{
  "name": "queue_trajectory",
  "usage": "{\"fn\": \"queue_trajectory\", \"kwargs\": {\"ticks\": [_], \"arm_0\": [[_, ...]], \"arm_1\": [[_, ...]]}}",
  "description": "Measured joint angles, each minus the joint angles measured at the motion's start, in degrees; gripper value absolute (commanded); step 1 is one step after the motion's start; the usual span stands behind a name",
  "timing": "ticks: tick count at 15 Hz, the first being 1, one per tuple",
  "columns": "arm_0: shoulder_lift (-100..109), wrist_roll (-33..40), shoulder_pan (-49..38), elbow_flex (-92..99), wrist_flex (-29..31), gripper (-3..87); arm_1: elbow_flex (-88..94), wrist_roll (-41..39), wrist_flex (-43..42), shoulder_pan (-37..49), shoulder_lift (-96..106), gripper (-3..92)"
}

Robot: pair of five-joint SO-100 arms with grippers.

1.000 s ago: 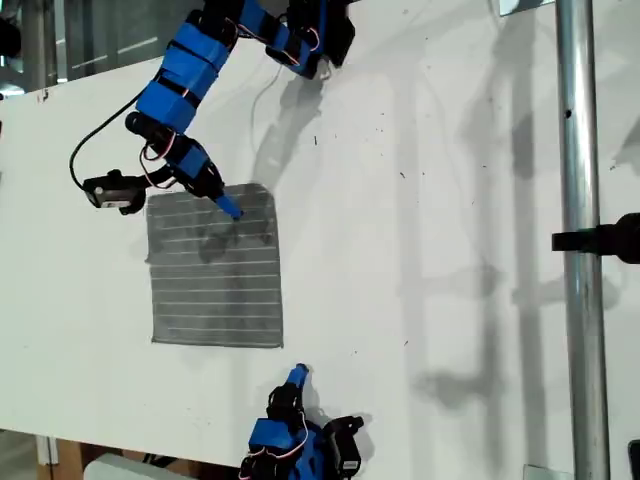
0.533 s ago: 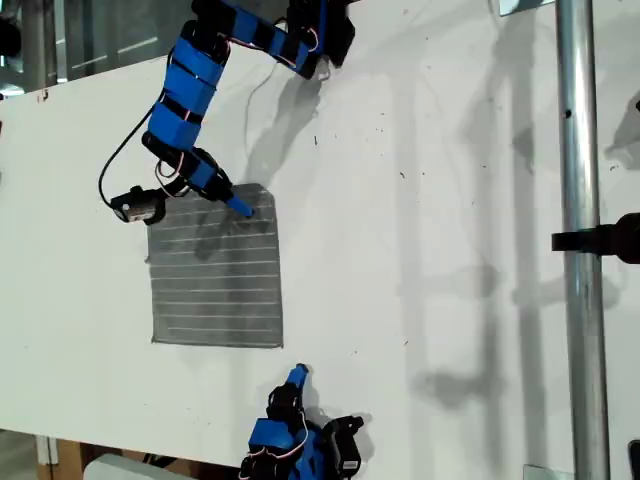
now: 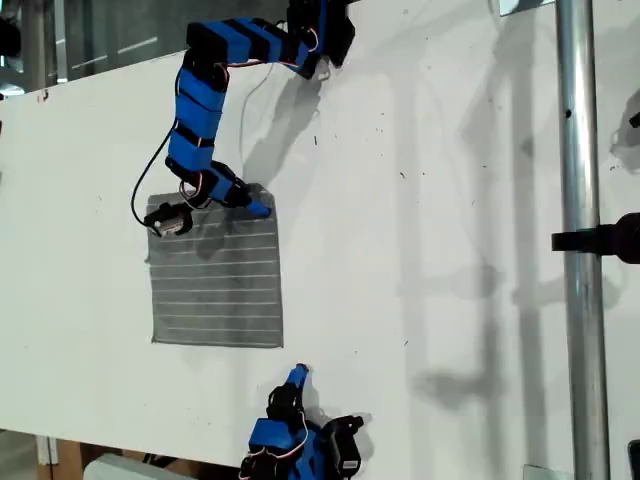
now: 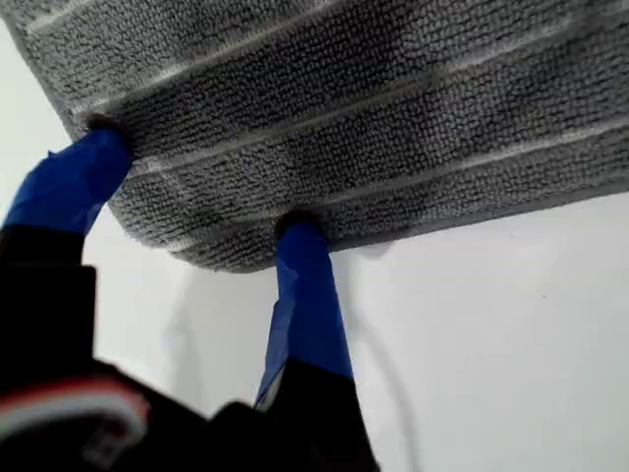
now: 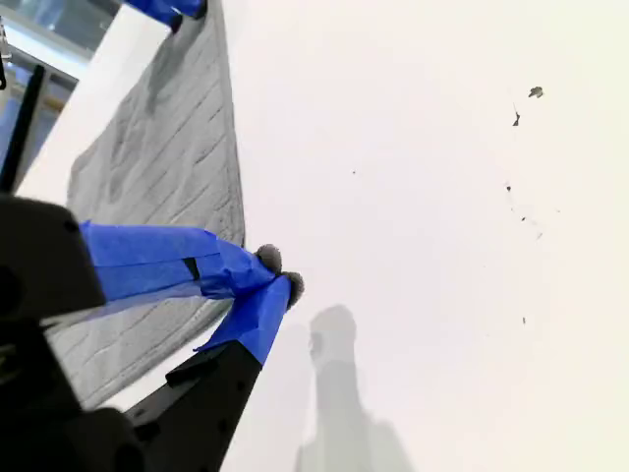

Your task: Grasp corners of a towel and fold twice.

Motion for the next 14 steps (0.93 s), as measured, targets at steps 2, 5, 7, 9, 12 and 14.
{"fn": "queue_trajectory", "kwargs": {"ticks": [2,5,7,9,12,14], "arm_0": [[0.0,0.0,0.0,0.0,0.0,-2.9],[0.0,-1.93,0.0,0.0,0.0,-2.9],[0.0,-5.1,0.0,0.0,0.0,-3.0],[-0.09,-6.94,1.32,-1.23,-1.49,-3.0],[-9.67,-7.03,2.02,-12.83,-2.11,-3.0],[-29.36,-2.81,2.02,-27.86,-2.9,-3.0]], "arm_1": [[-1.32,-0.18,-0.09,-0.18,-1.23,1.5],[-2.81,-0.18,-0.97,-1.76,-2.11,-0.2],[-2.81,-0.18,-1.14,-2.2,-2.11,-0.2],[-2.81,-0.18,-1.32,-2.55,-2.11,-0.2],[-2.9,0.0,-2.02,-3.25,-2.11,-0.2],[-3.16,0.18,-2.11,-3.69,-2.2,-0.2]]}}
